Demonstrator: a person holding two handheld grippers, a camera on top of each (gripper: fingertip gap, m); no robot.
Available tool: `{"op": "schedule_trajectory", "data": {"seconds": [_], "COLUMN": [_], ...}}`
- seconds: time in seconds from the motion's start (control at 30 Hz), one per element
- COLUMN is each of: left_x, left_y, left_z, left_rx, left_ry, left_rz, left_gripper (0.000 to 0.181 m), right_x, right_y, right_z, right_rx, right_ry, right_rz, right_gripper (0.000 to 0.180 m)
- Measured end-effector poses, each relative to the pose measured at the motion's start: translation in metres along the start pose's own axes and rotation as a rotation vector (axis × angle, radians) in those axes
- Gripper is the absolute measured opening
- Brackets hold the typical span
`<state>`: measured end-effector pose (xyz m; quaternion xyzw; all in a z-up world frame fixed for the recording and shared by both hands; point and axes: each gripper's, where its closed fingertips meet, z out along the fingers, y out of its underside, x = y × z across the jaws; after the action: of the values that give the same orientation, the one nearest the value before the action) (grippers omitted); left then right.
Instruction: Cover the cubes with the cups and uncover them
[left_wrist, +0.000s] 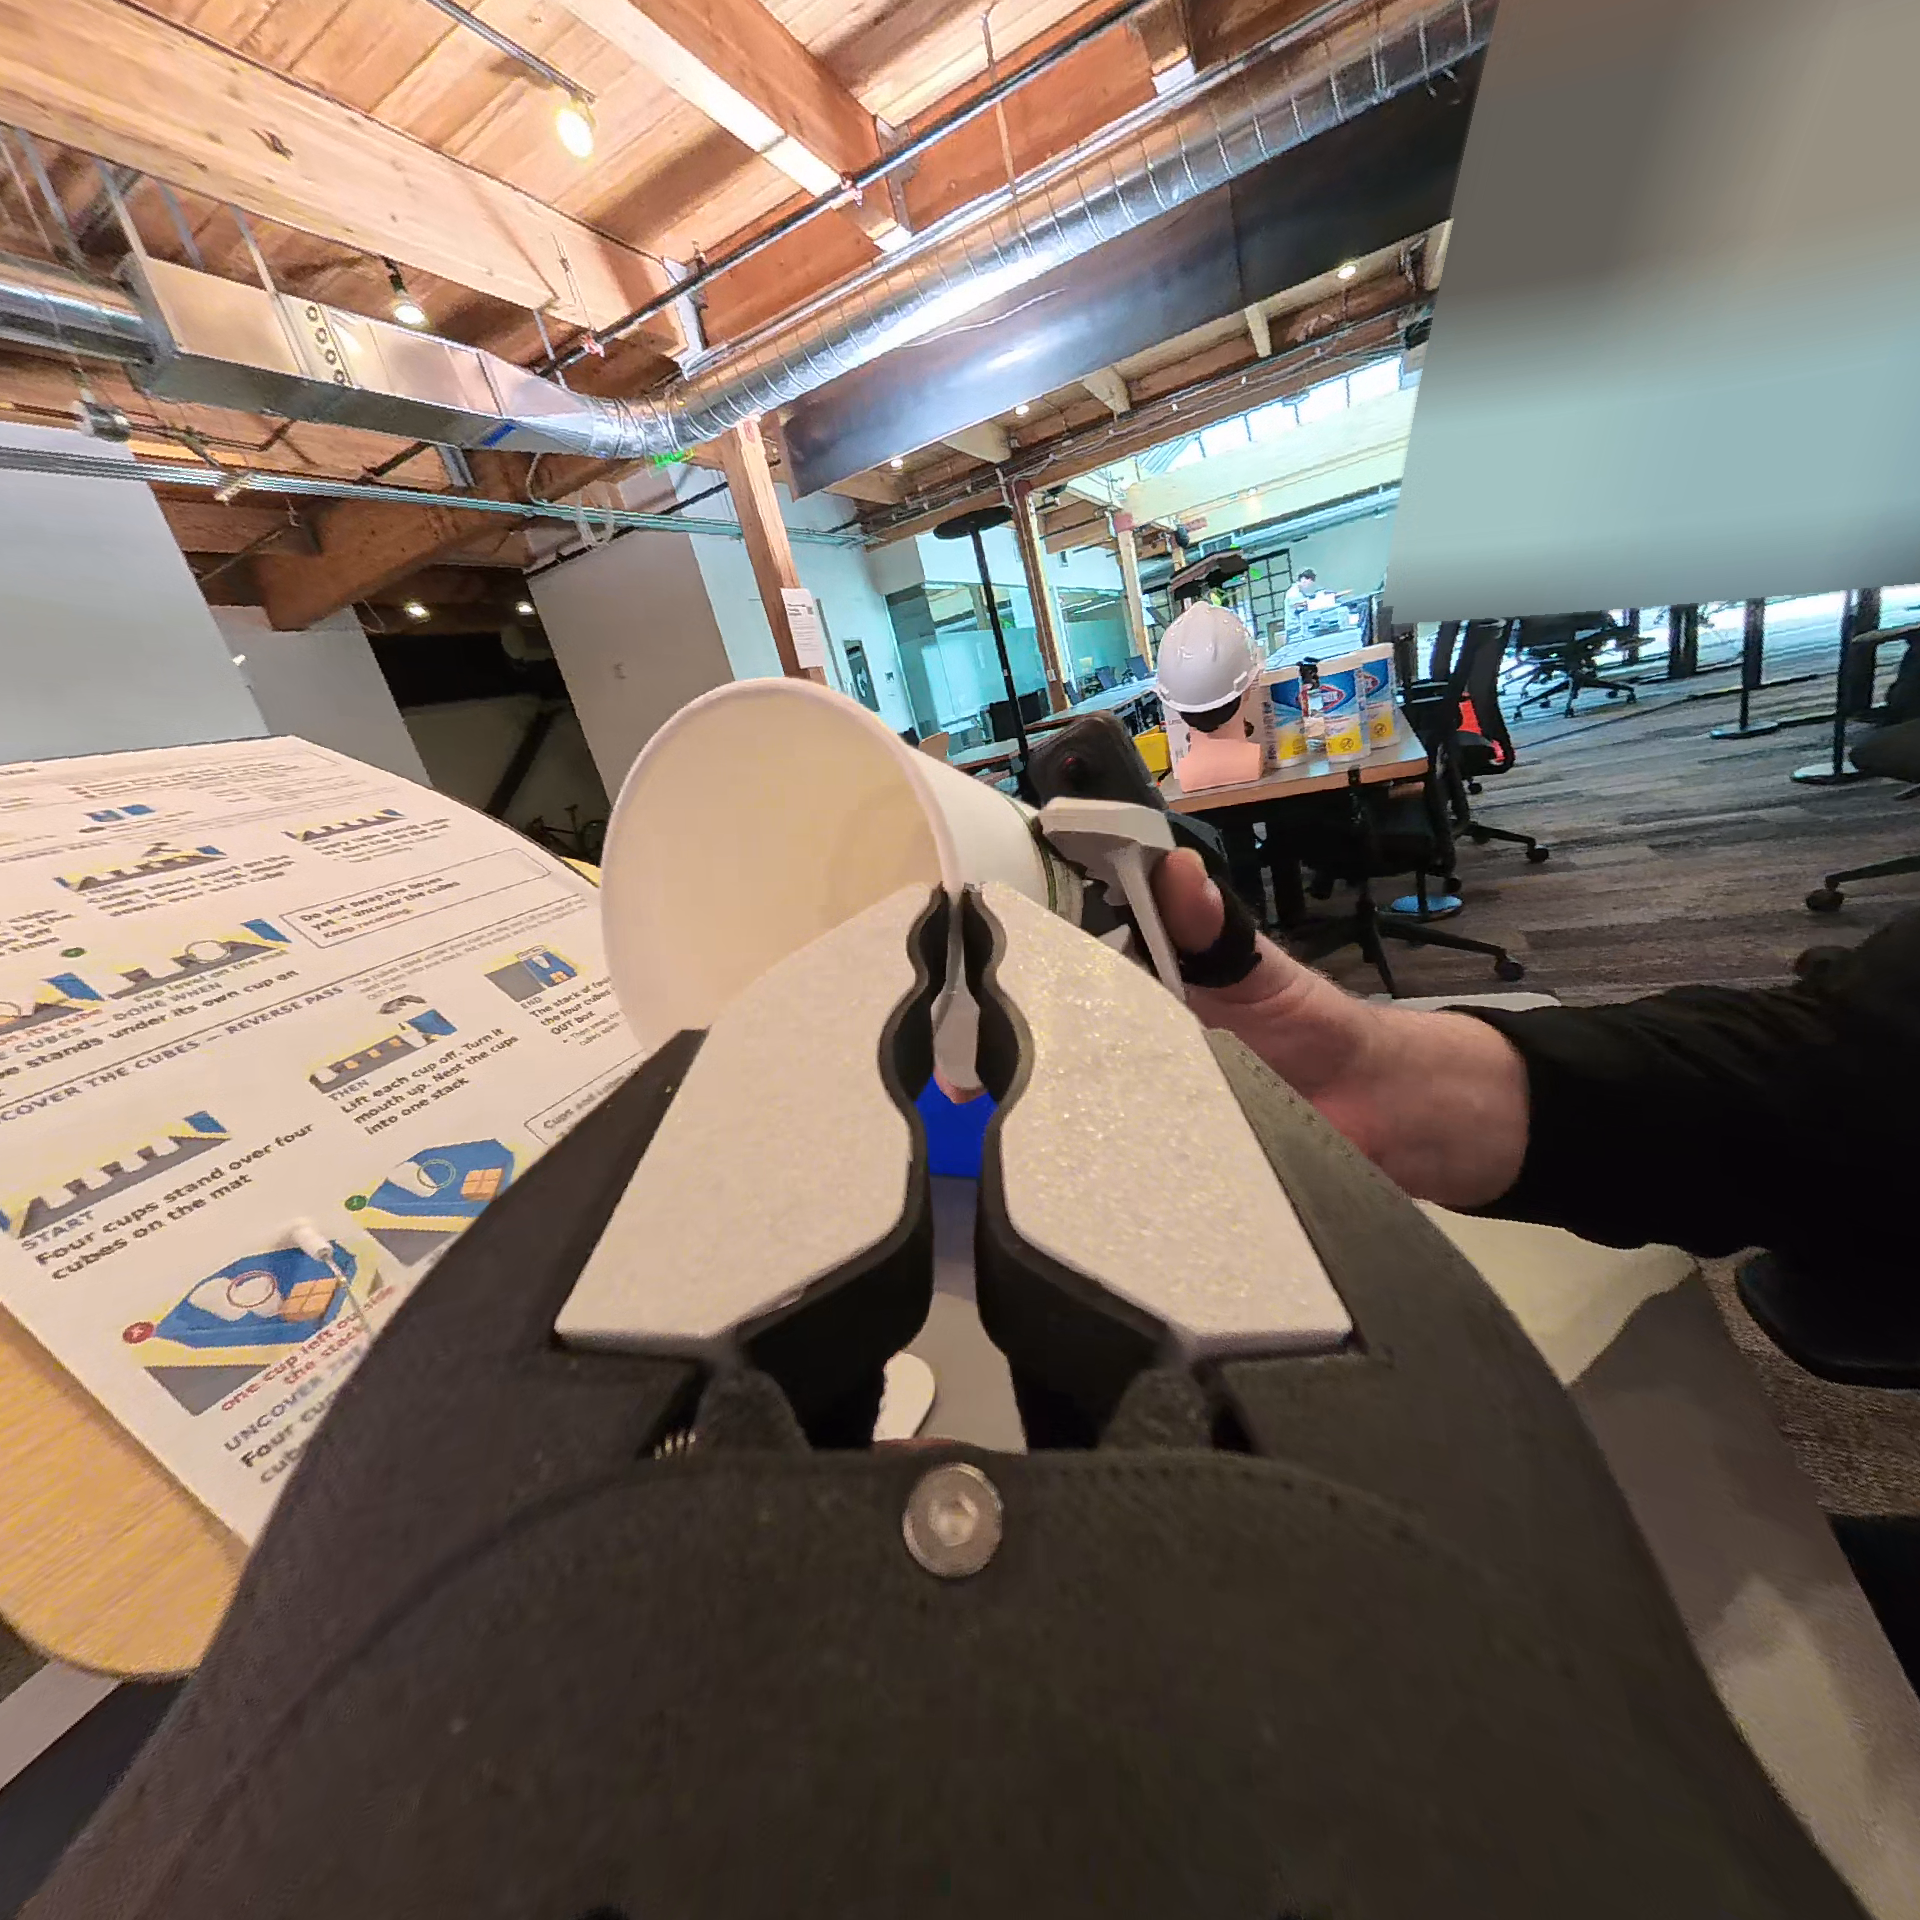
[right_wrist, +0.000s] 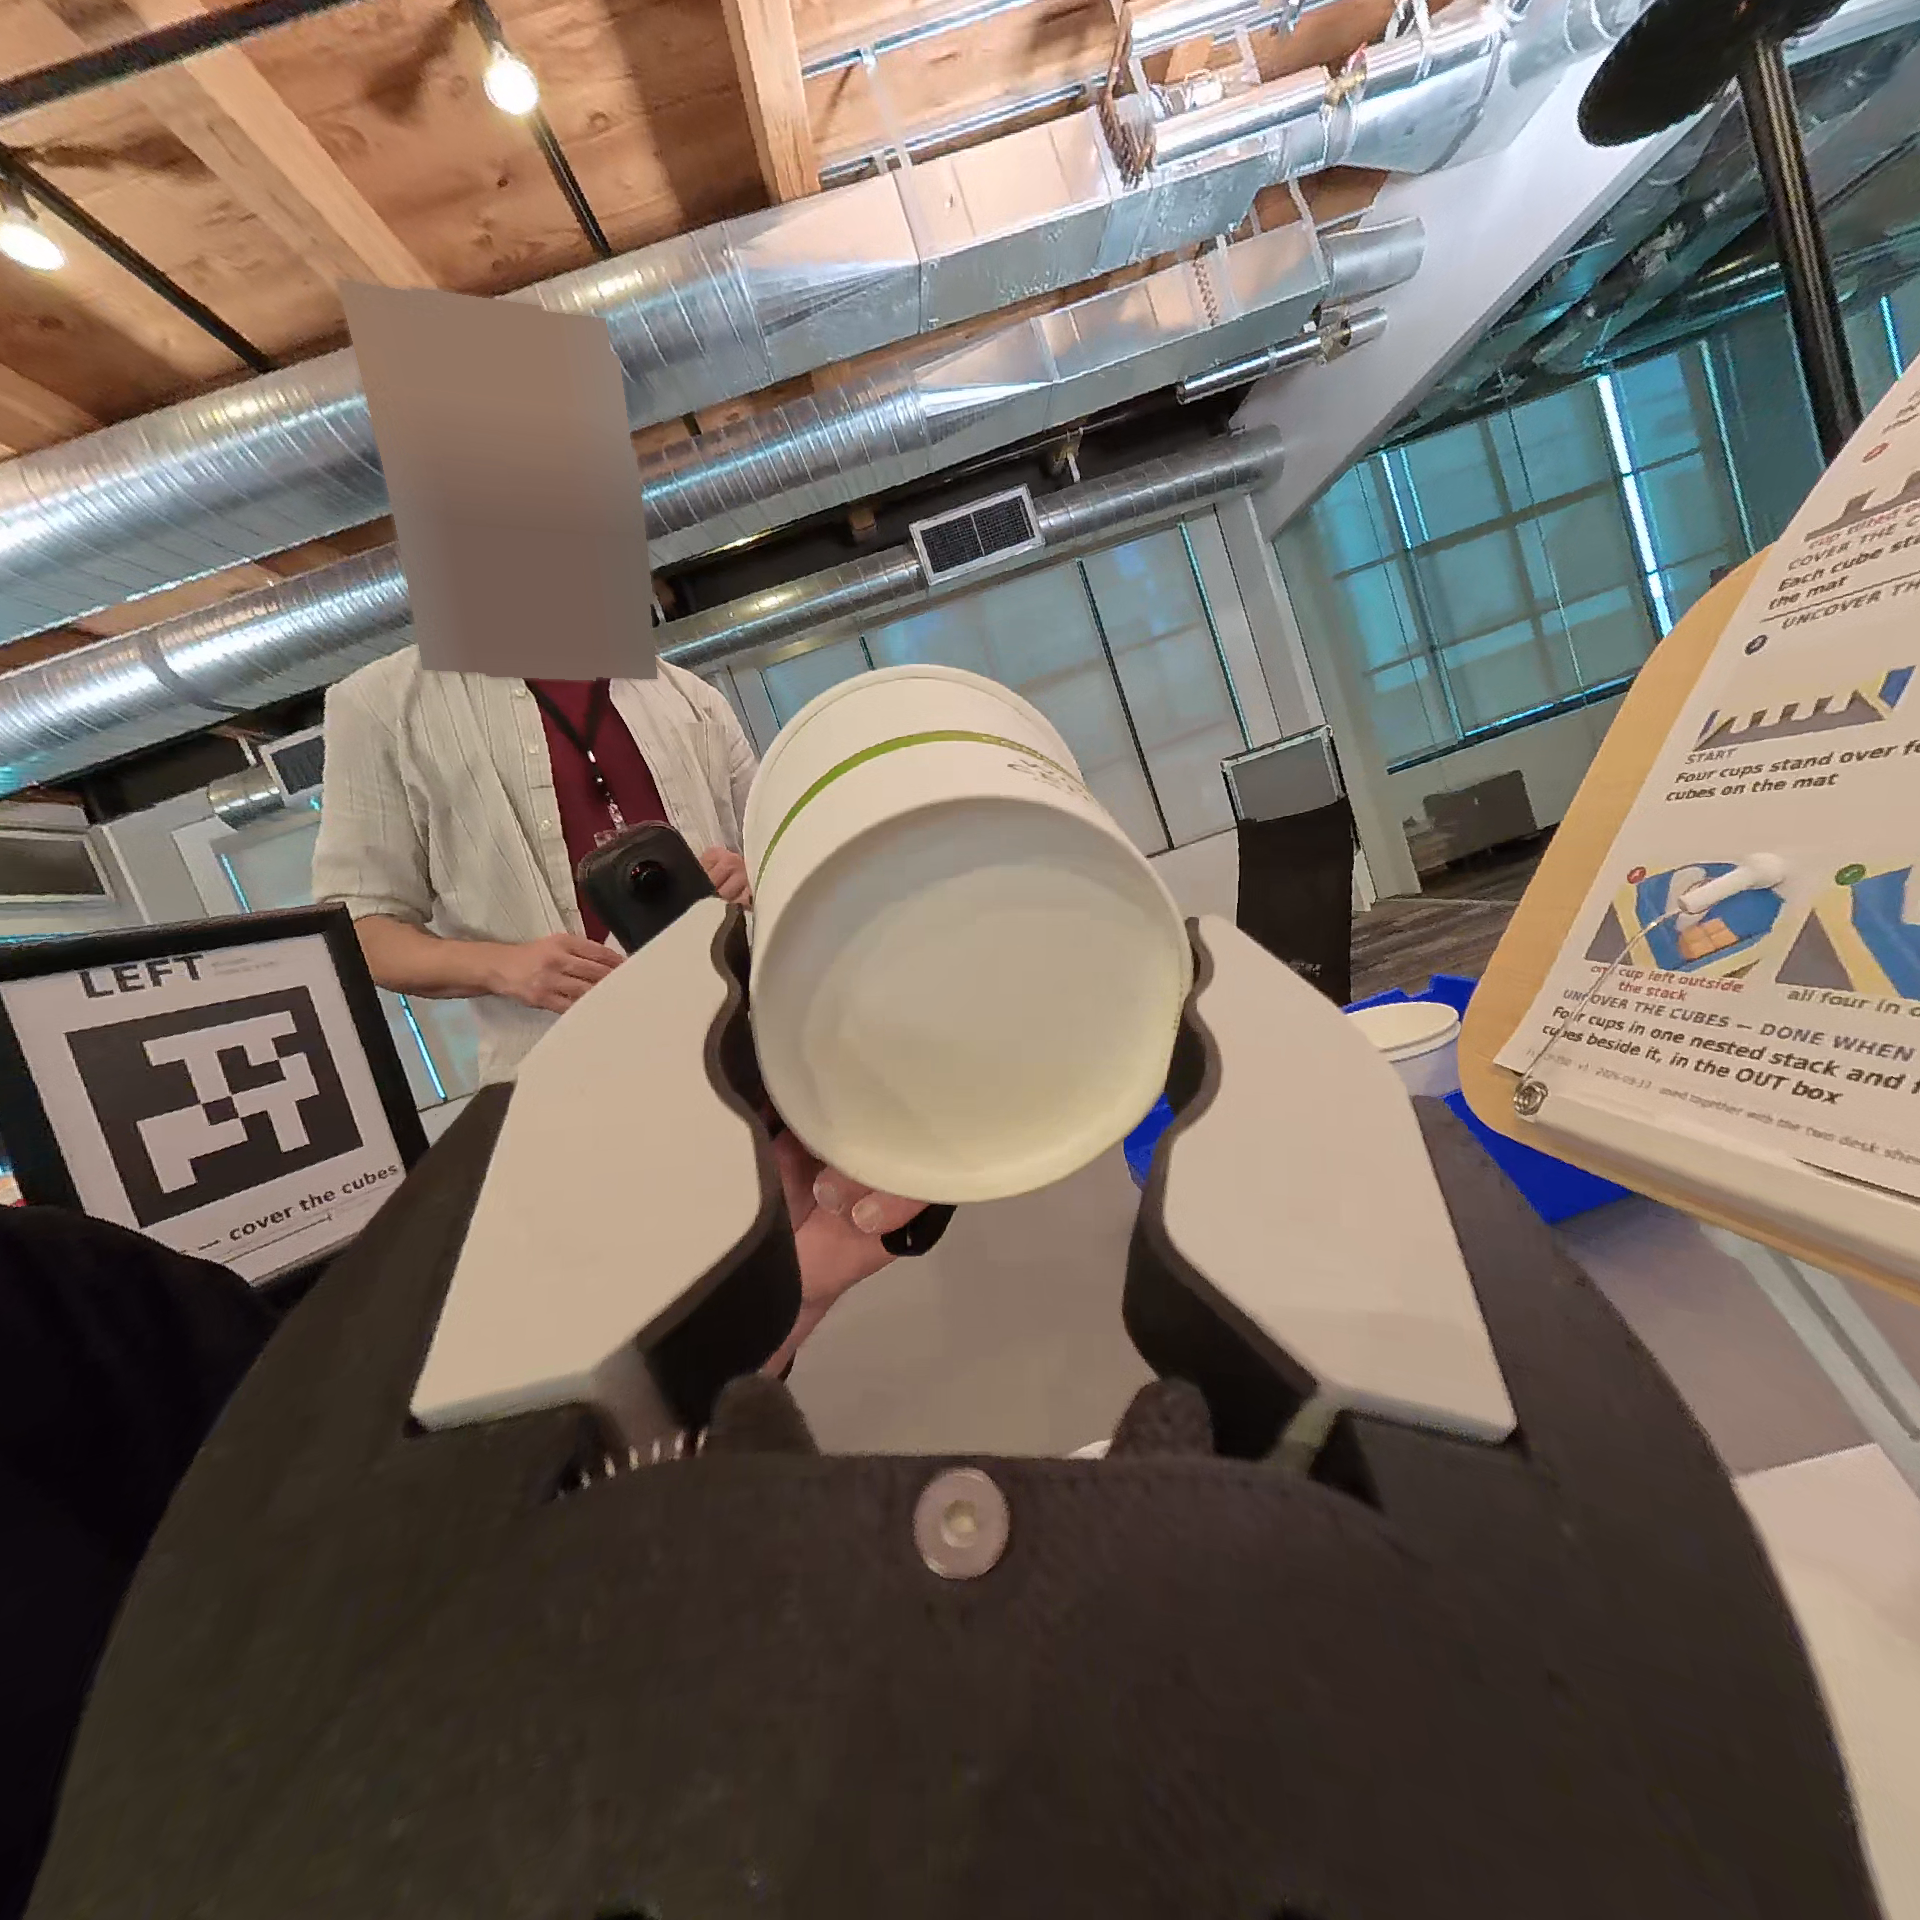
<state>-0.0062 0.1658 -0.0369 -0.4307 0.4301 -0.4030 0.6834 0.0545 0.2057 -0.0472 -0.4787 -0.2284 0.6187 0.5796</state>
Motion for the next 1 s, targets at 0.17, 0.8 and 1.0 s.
{"op": "schedule_trajectory", "data": {"seconds": [0.17,0.8,1.0], "left_x": [0.0,-0.037,-0.033], "left_y": [-0.003,0.009,0.02], "left_z": [-0.005,-0.072,-0.073], "left_rx": [0.007,-0.204,-0.242], "left_ry": [0.005,-0.18,-0.169], "left_rz": [0.015,0.09,0.097], "left_gripper": [0.012,0.0,0.0], "right_x": [0.004,0.043,0.049], "right_y": [-0.01,0.113,0.146], "right_z": [-0.008,-0.092,-0.1], "right_rx": [-0.098,-1.519,-1.657], "right_ry": [0.045,0.186,0.174], "right_rz": [-0.057,-0.425,-0.414], "right_gripper": [0.079,0.079,0.079]}}
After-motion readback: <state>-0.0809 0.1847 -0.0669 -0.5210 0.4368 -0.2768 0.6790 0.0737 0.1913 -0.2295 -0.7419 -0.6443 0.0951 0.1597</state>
